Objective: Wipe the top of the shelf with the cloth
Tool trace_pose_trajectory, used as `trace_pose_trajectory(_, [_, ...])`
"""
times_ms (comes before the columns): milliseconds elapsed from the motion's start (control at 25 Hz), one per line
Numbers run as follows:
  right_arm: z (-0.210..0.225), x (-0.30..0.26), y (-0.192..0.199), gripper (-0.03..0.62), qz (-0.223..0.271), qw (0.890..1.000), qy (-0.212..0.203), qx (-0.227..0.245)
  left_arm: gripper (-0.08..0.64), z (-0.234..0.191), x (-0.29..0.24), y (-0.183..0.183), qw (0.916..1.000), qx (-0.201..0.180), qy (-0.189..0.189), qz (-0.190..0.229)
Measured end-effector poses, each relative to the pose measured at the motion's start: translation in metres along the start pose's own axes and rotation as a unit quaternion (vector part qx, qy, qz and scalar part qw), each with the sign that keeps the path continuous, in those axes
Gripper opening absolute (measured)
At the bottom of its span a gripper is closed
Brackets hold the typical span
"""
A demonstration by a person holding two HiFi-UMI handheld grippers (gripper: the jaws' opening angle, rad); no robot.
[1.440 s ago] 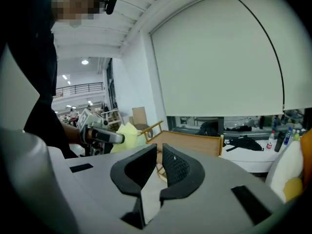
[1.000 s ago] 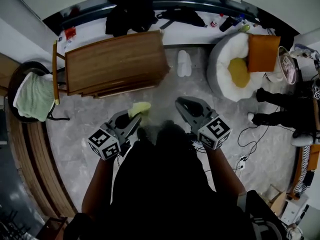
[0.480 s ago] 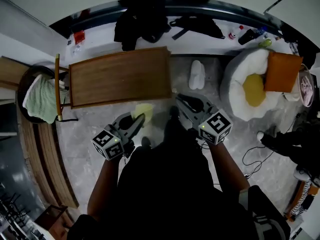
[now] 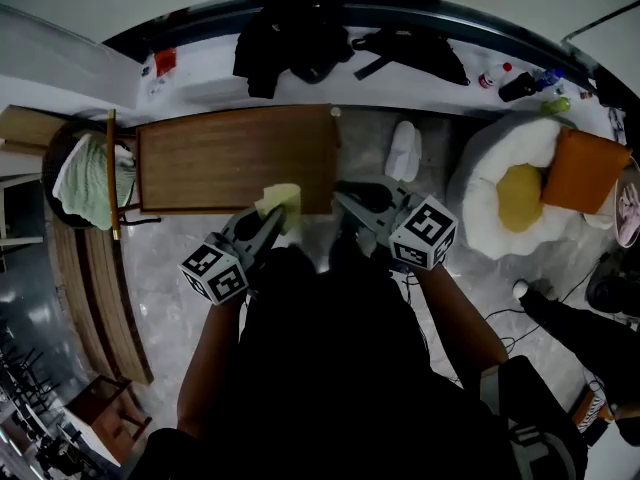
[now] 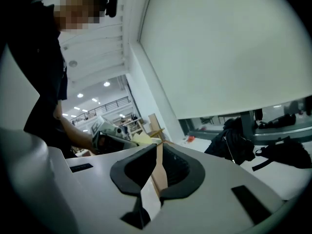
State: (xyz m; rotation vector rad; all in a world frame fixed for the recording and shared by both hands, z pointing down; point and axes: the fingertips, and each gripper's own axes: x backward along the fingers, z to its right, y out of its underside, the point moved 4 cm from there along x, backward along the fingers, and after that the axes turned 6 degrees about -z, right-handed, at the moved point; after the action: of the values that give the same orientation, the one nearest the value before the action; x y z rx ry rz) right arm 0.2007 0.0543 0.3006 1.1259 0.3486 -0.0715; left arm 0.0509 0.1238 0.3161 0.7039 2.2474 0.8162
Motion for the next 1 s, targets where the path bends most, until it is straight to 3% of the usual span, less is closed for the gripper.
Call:
trace_pose_trajectory(320, [0.055, -0.042, -0.006, 0.044, -0.042, 0.996, 0.079, 0.001, 0.034, -0.048, -0.055, -0.029, 0.9997, 0.000, 0.002, -0.026])
trace_pose_trajectory(480, [0.081, -0.053, -0.013, 0.044, -0.054, 0.988, 0.144, -0.027, 0.034, -0.077, -0.082, -0.032, 0.9979, 0.006, 0.019, -0.061])
trace_pose_trajectory(760, [0.125, -0.079, -0.016, 0.043, -0.113, 0.970, 0.212, -0.025, 0.034, -0.127, -0.121, -0.042, 0.9941, 0.035, 0.035, -0.097])
trace_pose_trajectory(1000, [0.172, -0.106, 0.000, 0.044, -0.140, 0.961, 0.230, -0.055, 0.034, -0.160, -0.161, -0.035, 0.9893, 0.073, 0.005, -0.126])
